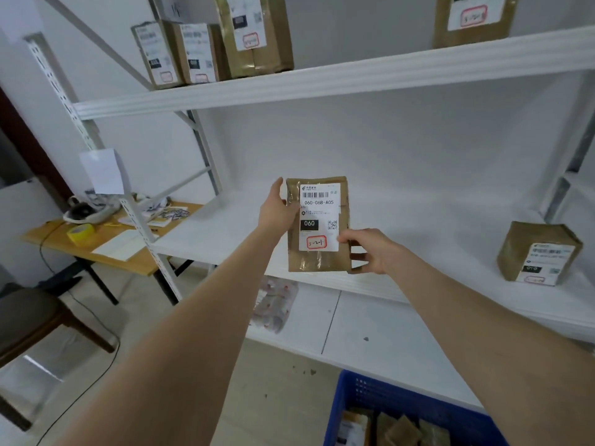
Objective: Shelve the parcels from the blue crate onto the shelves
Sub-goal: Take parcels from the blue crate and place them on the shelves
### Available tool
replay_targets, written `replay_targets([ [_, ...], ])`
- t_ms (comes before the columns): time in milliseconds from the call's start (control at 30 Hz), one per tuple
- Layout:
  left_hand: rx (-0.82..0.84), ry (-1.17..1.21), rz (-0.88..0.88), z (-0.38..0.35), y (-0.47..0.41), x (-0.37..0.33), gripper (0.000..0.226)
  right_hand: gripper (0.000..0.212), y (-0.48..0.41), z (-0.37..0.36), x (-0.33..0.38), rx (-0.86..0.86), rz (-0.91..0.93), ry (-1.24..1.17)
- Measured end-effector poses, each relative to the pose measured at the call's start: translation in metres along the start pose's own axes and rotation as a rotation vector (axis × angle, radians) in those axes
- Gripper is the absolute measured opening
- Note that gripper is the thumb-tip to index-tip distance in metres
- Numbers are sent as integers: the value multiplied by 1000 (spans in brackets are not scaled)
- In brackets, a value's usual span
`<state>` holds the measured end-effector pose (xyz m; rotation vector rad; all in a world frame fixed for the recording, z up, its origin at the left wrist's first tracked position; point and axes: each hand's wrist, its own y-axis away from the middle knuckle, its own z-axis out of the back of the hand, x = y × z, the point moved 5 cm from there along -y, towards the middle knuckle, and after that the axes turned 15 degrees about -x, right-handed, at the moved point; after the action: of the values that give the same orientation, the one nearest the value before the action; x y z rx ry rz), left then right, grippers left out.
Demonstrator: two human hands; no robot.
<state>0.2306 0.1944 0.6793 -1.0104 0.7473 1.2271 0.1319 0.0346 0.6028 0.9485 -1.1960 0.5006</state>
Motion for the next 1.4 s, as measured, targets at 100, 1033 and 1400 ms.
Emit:
replay_targets([
  [100,-56,-94,-140,39,-25,6,46,30,1,-49,8,-19,19,-16],
  [1033,-119,-159,-169,151,-333,99,61,12,-160,-333,117,-107,115,-57],
  [1400,-57,-172,-261,171,-432,122,57,18,-199,-400,148,-236,142,-43],
])
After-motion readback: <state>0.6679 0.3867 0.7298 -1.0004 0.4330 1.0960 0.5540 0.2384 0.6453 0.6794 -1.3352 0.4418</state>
